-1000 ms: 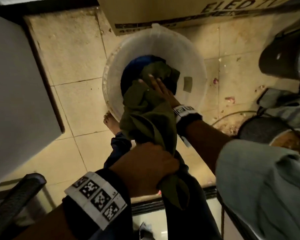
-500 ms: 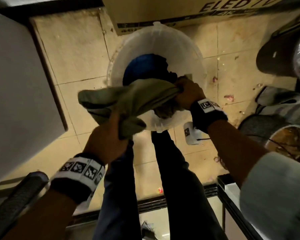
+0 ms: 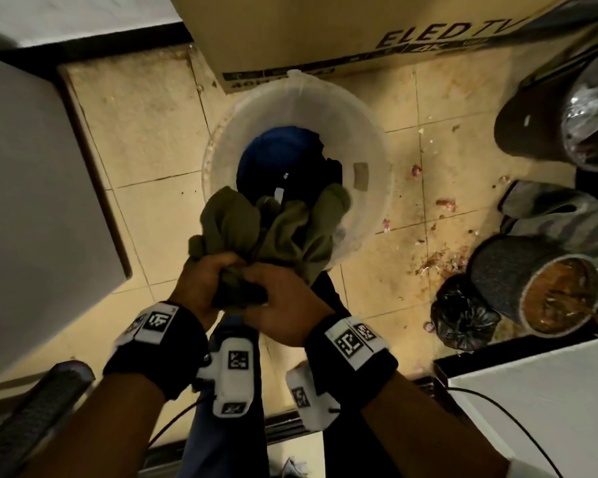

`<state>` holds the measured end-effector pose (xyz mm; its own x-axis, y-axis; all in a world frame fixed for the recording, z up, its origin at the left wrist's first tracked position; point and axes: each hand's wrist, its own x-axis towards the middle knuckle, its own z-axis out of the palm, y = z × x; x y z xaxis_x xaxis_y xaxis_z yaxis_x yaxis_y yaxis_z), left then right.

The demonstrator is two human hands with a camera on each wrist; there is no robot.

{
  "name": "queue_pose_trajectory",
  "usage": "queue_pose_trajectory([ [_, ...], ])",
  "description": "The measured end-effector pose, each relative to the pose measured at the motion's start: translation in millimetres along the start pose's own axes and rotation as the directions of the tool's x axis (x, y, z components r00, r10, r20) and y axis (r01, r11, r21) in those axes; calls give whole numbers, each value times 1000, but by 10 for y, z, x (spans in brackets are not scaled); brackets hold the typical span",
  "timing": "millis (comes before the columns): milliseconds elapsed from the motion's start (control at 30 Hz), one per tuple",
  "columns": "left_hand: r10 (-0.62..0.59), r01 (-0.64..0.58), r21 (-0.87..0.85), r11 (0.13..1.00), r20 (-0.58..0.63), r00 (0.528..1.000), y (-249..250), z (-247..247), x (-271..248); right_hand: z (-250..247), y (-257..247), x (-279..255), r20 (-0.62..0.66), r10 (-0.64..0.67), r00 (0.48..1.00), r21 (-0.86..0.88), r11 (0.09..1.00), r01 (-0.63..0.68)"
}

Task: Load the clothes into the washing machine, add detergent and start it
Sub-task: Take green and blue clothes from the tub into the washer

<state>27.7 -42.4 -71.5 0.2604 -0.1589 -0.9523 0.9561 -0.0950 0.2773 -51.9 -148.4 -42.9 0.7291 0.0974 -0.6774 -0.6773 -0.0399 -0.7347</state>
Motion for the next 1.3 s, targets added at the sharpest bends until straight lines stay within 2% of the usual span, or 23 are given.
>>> queue_pose_trajectory([
  [67, 71, -54, 139, 989, -122, 990, -34, -225, -35, -17, 2, -97, 2, 1, 1000, 60, 998, -1],
  [133, 92, -50, 250, 967, -161, 983, -13, -339, -117, -110, 47, -143, -114, 47, 992, 42, 998, -43],
  [167, 104, -56, 292, 955, -152, 983, 18, -379, -159, -186, 99, -142, -207, 60, 976, -29, 997, -67],
  [233, 108, -83, 380, 921, -47, 993, 121, -418, -262, -400, 210, -93, -352, 62, 934, -218, 965, -146],
  [267, 94, -95, 425, 900, 23, 995, 170, -426, -302, -506, 279, -45, -353, 93, 931, -291, 935, -204],
  [333, 59, -134, 495, 858, 165, 985, 271, -407, -369, -669, 426, 57, -244, 187, 951, -431, 858, -280],
  [400, 19, -207, 575, 792, 315, 949, 353, -386, -386, -753, 567, 156, -99, 218, 971, -621, 749, -231],
  [467, -37, -326, 698, 638, 451, 892, 393, -334, -398, -745, 624, 240, 24, 175, 984, -733, 673, -102],
  [533, -111, -454, 796, 401, 534, 838, 373, -263, -406, -712, 590, 341, 98, 134, 986, -748, 663, -16],
  [600, -180, -533, 834, 144, 552, 814, 325, -194, -400, -654, 525, 468, 128, 138, 982, -775, 631, 13],
  [667, -190, -557, 830, -28, 542, 818, 267, -149, -379, -625, 556, 603, 99, 217, 971, -797, 602, -53],
  [700, -162, -542, 837, -74, 526, 835, 248, -143, -357, -634, 593, 655, 55, 272, 961, -782, 610, -129],
  [733, -125, -509, 856, -90, 498, 858, 239, -145, -327, -651, 651, 708, 7, 316, 949, -754, 625, -203],
  [800, -57, -416, 907, -65, 413, 909, 238, -174, -262, -719, 747, 795, -87, 355, 931, -662, 678, -320],
  [900, 0, -355, 935, 21, 355, 935, 212, -268, -69, -854, 825, 976, -215, 387, 897, -536, 721, -439],
  [1000, 96, -315, 939, 140, 303, 948, 168, -305, 137, -1004, 923, 1220, -280, 359, 890, -513, 728, -455],
  [1100, 185, -292, 938, 187, 258, 948, 115, -304, 342, -1049, 1049, 1524, -259, 311, 914, -574, 712, -405],
  [1200, 185, -240, 946, 216, 202, 962, 78, -309, 487, -1001, 1219, 1928, -238, 255, 937, -660, 665, -349],
  [1300, 140, -201, 938, 283, 167, 976, 77, -368, 599, -995, 1414, 2369, -289, 261, 921, -705, 593, -389],
])
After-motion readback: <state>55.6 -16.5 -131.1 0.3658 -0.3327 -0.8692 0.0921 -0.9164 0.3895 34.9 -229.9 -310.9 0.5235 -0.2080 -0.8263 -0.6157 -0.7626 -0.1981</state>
